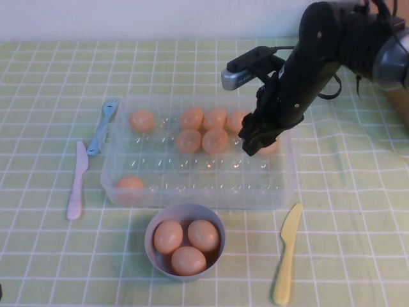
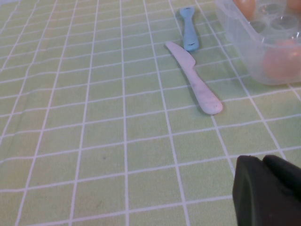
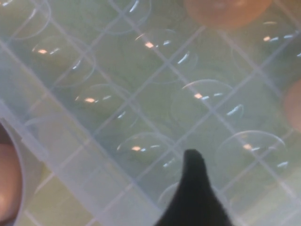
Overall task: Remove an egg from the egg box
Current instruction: Pick up the egg from the plastic box
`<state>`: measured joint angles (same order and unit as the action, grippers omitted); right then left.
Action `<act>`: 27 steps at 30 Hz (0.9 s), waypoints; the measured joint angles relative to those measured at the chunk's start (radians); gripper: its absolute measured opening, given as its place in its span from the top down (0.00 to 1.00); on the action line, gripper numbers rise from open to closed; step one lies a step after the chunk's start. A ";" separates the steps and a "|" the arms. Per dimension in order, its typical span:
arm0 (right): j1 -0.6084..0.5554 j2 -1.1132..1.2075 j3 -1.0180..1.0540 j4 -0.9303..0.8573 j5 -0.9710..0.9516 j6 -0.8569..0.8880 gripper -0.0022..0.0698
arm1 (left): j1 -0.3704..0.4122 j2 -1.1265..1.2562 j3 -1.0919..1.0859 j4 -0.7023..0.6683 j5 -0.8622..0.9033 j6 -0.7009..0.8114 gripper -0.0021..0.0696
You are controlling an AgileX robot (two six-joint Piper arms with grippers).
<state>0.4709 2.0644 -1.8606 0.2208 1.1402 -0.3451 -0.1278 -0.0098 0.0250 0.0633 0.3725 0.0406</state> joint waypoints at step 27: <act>0.000 0.143 -0.124 -0.221 -0.093 0.067 0.21 | 0.000 0.000 0.000 0.000 0.000 0.000 0.98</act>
<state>0.4709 2.2076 -1.9844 0.0000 1.0467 -0.2786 -0.1278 -0.0098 0.0250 0.0633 0.3725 0.0406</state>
